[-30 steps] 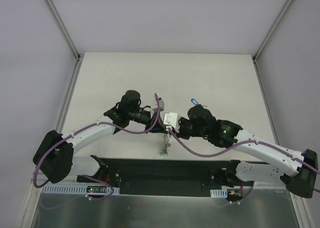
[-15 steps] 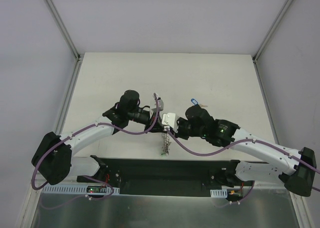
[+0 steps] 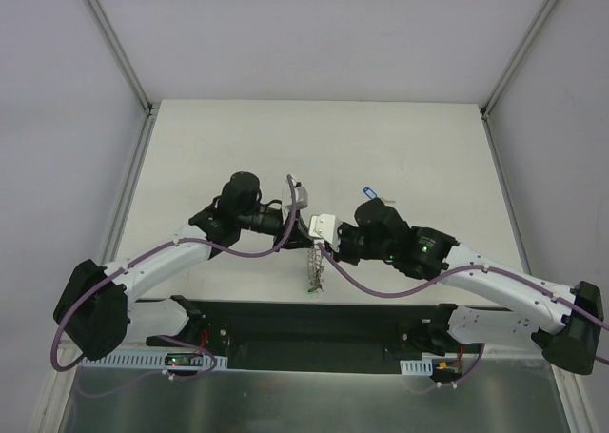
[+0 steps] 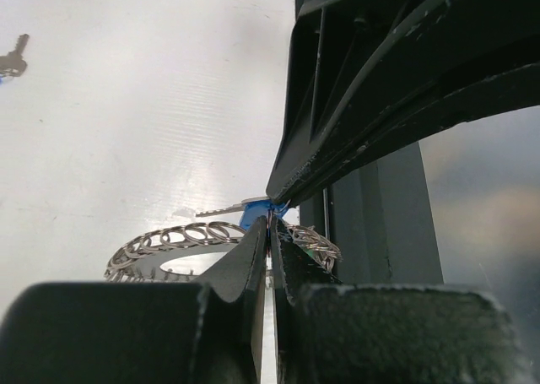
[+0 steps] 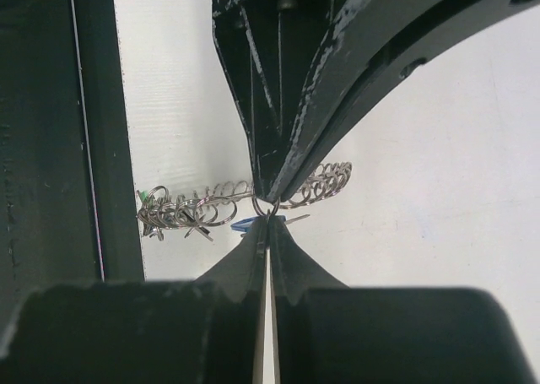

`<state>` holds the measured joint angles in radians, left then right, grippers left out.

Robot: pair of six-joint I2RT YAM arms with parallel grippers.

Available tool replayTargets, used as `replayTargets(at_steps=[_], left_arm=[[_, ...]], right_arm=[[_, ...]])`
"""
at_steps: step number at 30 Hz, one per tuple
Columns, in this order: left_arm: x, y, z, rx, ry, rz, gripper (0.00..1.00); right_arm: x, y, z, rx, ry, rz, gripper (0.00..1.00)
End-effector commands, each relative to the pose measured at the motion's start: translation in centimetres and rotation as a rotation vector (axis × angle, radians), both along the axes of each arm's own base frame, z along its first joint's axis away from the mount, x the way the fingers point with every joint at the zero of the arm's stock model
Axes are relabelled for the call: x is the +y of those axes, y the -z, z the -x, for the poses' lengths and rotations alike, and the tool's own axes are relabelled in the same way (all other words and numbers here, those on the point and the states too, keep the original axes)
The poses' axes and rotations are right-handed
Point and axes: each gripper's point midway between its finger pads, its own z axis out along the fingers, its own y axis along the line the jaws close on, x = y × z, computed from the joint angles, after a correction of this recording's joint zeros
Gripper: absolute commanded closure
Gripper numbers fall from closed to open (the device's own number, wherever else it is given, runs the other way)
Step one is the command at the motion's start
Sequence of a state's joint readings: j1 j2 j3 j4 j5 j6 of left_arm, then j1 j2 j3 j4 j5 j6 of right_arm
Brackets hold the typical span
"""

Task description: Put the keys on the keyring

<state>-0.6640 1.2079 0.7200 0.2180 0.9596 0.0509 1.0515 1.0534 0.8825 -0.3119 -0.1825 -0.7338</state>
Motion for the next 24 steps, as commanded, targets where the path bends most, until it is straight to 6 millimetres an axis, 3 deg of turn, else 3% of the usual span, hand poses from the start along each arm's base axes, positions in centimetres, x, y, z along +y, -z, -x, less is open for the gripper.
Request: replayTargets(at_steps=[1,8,16,24], left_arm=[[0.6,-2.3,-1.9,-0.078,-0.097,0.057,1.00],[0.9,-3.1,-1.9,-0.086,-0.117,0.096,1.00],[1.2,-4.2,-2.8,-0.129,-0.215,0.173,1.00],[1.4,-5.1,-3.3,-0.173,-0.279,0.255,1.00]], right_arm=[[-0.3,-0.9,0.6,0.010,-0.003,-0.025,0.99],[-0.5,0.2,0.8,0.034,0.004,-0.010,0.99],[0.8,0.5,1.3,0.046,-0.013,-0.047,0.99],[1.8,-1.0,0.6,0.018,0.020,-0.159,0.99]])
